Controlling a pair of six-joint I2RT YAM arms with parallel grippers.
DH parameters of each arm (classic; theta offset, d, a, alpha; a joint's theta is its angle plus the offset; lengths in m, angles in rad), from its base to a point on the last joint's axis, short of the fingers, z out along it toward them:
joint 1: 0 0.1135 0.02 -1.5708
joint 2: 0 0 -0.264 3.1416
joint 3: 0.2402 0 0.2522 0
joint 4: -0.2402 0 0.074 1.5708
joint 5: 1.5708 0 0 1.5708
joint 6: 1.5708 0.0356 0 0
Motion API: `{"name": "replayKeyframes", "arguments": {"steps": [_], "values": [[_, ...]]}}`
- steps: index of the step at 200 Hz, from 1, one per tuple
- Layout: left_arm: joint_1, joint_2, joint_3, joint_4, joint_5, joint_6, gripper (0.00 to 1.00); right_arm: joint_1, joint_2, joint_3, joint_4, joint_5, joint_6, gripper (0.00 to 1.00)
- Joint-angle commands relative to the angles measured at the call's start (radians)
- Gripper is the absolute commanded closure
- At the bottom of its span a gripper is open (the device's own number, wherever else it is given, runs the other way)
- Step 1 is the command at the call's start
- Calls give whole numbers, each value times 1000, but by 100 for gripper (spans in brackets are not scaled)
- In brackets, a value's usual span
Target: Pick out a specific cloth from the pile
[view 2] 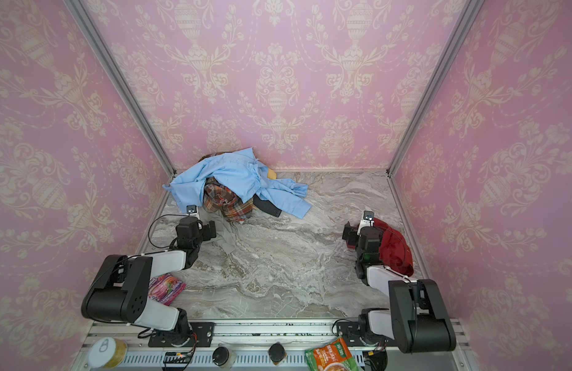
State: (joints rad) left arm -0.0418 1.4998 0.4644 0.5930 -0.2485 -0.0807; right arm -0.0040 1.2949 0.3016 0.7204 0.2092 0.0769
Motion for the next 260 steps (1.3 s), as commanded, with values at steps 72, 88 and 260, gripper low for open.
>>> {"name": "replayKeyframes", "arguments": {"steps": [72, 88, 260], "values": [[54, 135, -112, 423, 57, 43, 1, 7, 169, -7, 263, -77, 20, 0], [54, 135, -110, 425, 57, 44, 1, 11, 277, -47, 482, -88, 11, 0], [45, 137, -116, 437, 54, 58, 1, 31, 240, 54, 223, -110, -24, 0]]}}
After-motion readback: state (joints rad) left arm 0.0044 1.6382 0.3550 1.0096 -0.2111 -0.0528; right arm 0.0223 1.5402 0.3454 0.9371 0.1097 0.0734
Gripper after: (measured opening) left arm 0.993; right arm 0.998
